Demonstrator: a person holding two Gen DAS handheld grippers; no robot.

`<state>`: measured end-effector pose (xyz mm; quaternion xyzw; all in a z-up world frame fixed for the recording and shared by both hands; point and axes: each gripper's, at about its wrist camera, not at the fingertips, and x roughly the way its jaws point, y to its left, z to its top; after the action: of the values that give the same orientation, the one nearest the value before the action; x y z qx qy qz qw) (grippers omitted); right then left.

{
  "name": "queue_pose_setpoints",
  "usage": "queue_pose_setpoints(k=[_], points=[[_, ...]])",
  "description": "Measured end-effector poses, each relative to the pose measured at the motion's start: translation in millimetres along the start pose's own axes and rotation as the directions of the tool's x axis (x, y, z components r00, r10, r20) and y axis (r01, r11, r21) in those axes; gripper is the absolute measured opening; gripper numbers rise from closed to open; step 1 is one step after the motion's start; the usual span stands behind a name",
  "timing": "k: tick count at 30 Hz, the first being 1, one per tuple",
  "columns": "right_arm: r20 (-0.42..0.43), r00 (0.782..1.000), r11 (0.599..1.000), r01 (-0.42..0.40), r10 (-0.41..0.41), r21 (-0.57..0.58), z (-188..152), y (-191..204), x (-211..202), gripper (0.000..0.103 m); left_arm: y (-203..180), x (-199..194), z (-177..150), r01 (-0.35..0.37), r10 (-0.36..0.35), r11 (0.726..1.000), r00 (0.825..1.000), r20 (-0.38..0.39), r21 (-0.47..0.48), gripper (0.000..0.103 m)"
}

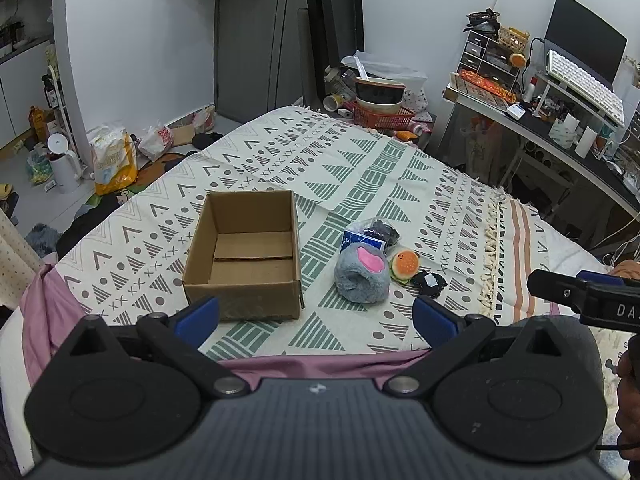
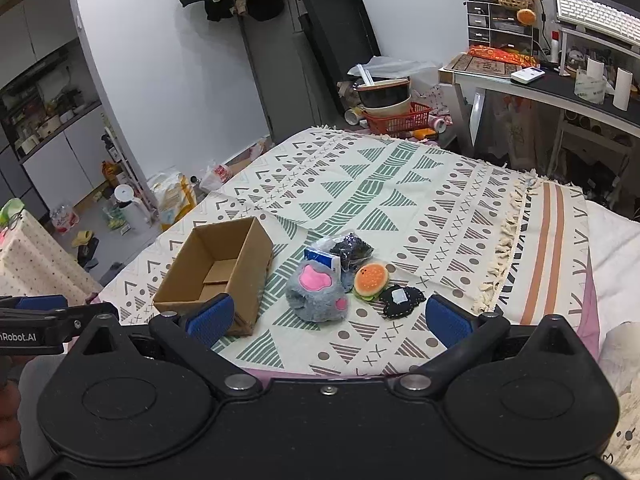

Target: Organize soft objects

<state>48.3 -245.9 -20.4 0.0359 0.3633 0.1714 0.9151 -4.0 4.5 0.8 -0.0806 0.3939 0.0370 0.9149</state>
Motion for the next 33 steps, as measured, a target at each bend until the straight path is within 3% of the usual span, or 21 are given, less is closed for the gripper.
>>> queue_pose_setpoints(k=[33], points=[[-0.007, 1.000, 1.000, 0.016, -0.016, 0.017, -1.2, -3.1, -5.5, 0.103, -7.8, -7.3, -7.3, 0.005, -0.005, 1.000, 1.000, 0.015, -0.004, 0.102]])
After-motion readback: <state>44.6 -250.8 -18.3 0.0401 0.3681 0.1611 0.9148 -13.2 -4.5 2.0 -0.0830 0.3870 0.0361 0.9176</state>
